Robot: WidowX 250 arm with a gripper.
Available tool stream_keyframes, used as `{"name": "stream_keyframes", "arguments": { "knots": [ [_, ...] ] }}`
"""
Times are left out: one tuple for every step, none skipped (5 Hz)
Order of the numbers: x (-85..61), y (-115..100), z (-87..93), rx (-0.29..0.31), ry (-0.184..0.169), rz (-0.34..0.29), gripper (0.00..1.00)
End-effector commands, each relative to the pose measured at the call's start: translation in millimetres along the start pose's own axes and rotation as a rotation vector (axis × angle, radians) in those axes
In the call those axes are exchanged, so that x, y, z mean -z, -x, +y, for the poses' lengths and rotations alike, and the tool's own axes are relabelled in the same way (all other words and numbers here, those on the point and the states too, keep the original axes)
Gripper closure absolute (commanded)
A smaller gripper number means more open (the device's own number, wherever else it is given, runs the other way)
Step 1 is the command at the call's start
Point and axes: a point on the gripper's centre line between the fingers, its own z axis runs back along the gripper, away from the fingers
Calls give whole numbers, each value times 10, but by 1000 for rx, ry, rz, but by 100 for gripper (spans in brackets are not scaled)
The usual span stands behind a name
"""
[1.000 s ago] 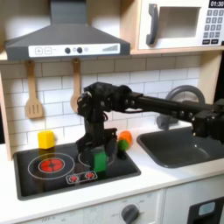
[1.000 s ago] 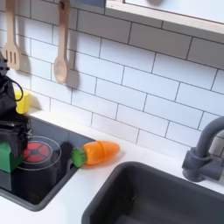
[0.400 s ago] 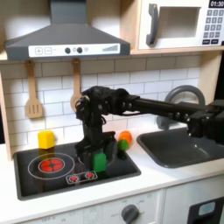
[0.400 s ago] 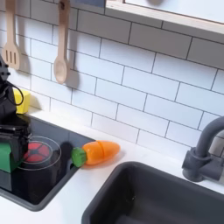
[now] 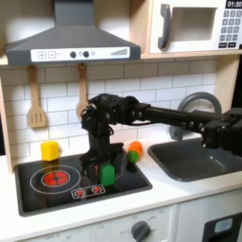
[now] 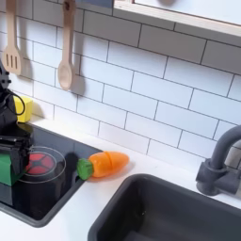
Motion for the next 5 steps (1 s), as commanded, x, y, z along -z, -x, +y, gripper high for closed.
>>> {"name": "stream_keyframes", "arguments": {
  "knots": [
    [0,-4,5,17,1,-5,100],
    [-1,1,-3,20,-2,-5,100],
    [-8,-7,3,24,-2,-10,100],
    [-7,-24,11,23,-3,-14,100],
    [-24,-67,21,7,2,-19,100]
  ]
}}
